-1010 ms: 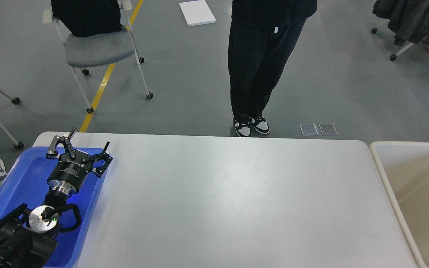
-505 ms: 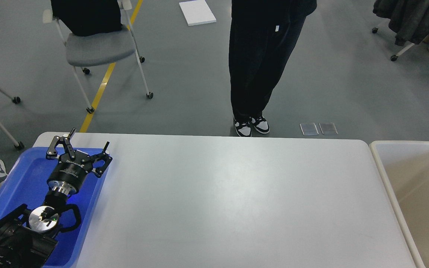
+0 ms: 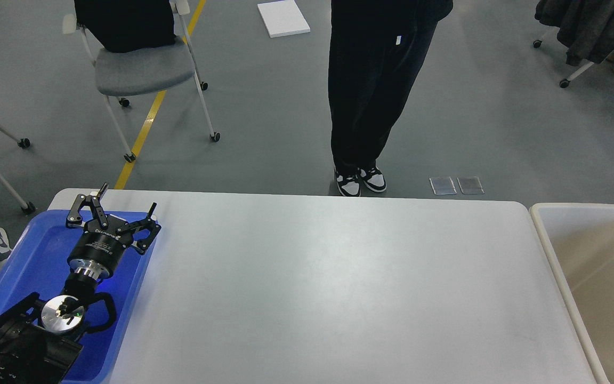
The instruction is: Tidy desktop
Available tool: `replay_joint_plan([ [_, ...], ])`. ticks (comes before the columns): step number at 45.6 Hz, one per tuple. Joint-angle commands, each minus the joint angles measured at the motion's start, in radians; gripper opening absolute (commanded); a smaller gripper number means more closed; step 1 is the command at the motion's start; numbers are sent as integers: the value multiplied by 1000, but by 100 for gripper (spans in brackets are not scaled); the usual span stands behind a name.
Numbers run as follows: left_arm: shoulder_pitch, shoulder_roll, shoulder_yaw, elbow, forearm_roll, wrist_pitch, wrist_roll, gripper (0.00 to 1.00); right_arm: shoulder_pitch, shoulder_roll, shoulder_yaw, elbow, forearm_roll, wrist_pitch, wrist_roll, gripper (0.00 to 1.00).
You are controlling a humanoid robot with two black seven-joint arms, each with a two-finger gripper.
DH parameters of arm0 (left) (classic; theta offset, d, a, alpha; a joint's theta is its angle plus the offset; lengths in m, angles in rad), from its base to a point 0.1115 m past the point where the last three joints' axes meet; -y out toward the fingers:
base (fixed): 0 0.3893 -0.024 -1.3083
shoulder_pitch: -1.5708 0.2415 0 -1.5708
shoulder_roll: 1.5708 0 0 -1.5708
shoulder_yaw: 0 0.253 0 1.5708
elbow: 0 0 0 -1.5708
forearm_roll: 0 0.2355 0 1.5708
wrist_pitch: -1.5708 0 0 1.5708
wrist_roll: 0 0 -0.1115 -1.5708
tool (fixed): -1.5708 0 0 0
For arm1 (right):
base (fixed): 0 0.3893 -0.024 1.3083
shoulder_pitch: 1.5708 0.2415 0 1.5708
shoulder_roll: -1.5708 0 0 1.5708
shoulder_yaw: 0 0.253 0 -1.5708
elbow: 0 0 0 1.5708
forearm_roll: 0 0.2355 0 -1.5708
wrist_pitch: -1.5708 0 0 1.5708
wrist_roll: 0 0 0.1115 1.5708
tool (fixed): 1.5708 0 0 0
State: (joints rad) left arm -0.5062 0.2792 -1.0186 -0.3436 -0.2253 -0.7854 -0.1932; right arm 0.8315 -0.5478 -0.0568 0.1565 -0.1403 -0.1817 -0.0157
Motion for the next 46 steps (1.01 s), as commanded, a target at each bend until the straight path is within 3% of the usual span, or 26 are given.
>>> replay_joint_plan([
  [1, 0, 0, 0, 0, 0, 0, 0, 100, -75, 40, 143, -51, 33, -7, -12, 0],
  [10, 0, 0, 0, 0, 0, 0, 0, 100, -78, 49, 152, -49, 34, 4, -40, 0],
  [22, 0, 0, 0, 0, 0, 0, 0, 100, -112, 89, 153, -49, 76, 22, -41, 0],
  [35, -2, -2, 0, 0, 0, 0, 0, 100, -166, 121, 176, -51, 119, 24, -40, 13],
  [39, -2, 0, 0, 0, 0, 0, 0, 100, -169, 131, 178, -52, 119, 24, -40, 26],
  [45, -2, -2, 0, 0, 0, 0, 0, 100, -175, 134, 210, -52, 119, 25, -40, 100],
  [46, -2, 0, 0, 0, 0, 0, 0, 100, -176, 134, 215, -52, 119, 27, -40, 100],
])
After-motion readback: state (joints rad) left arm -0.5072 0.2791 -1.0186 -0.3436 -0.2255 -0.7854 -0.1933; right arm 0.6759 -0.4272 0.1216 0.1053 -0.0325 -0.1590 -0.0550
